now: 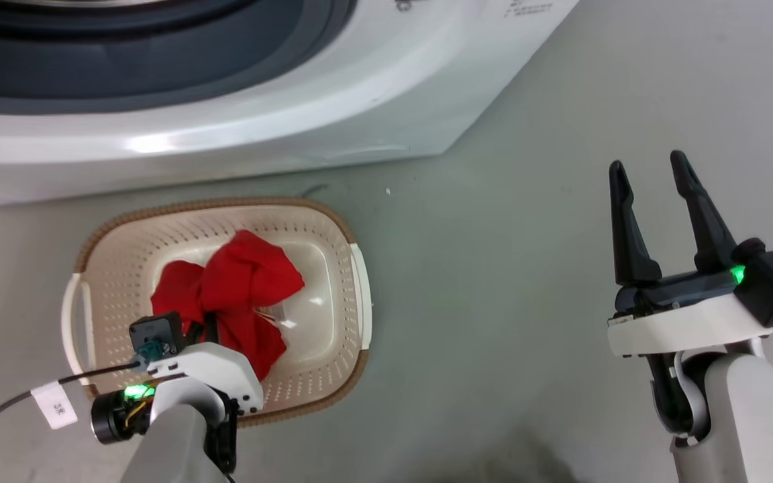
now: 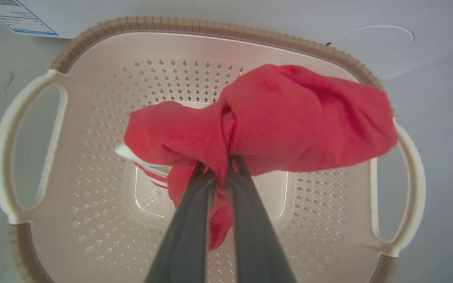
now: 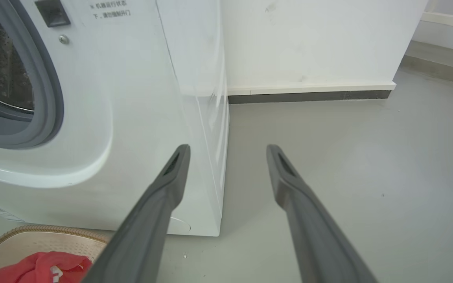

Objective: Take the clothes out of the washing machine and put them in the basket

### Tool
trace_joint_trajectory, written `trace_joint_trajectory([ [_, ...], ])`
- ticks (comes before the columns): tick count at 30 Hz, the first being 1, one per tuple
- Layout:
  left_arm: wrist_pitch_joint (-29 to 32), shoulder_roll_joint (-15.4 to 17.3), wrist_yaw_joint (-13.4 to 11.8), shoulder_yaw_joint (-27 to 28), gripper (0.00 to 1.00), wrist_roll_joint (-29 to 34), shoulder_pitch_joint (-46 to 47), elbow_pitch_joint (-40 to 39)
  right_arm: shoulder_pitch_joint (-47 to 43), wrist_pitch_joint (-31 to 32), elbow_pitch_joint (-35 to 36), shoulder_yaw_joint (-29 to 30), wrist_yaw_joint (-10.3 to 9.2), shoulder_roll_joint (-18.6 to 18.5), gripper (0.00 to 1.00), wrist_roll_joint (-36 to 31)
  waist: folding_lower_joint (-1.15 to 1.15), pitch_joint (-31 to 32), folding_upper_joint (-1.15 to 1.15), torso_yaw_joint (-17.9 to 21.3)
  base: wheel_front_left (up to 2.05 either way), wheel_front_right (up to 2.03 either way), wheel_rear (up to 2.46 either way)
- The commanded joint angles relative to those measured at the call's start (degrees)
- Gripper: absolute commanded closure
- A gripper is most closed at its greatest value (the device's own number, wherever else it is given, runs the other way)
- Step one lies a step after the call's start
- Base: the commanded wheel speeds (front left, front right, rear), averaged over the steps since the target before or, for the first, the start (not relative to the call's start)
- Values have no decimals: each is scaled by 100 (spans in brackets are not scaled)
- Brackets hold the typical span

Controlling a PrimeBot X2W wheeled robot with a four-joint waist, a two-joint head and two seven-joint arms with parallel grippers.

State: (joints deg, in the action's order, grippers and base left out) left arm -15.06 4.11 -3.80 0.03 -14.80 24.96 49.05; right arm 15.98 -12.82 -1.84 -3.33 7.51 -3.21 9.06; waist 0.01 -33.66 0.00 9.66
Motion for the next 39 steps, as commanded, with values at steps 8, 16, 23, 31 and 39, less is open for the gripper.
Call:
trace_joint_trajectory([
  [8, -15, 146, -128, 206, 100, -30, 558, 670, 417, -145, -99, -140, -4, -86, 0, 142, -1, -966, 0, 214, 0, 0, 0],
  [16, -15, 196, -132, 444, 100, -147, 800, 1196, 594, -221, -205, -235, -4, -124, 0, 217, -1, -1242, 0, 273, 0, 0, 0],
  [23, -15, 163, -98, 415, 60, -77, 983, 1537, 676, -239, -308, -258, -4, -147, 0, 217, -1, -1191, 0, 216, 0, 0, 0],
  [31, -16, 52, 41, 295, 0, 31, 838, 1512, 517, -246, -383, -313, -4, -188, 0, 88, -1, -529, 0, -34, 0, 0, 0],
  [39, -15, -59, 73, 299, 0, 106, 176, 957, 204, -226, -489, -332, -4, -191, 0, -85, -1, 433, 0, -296, 0, 0, 0],
])
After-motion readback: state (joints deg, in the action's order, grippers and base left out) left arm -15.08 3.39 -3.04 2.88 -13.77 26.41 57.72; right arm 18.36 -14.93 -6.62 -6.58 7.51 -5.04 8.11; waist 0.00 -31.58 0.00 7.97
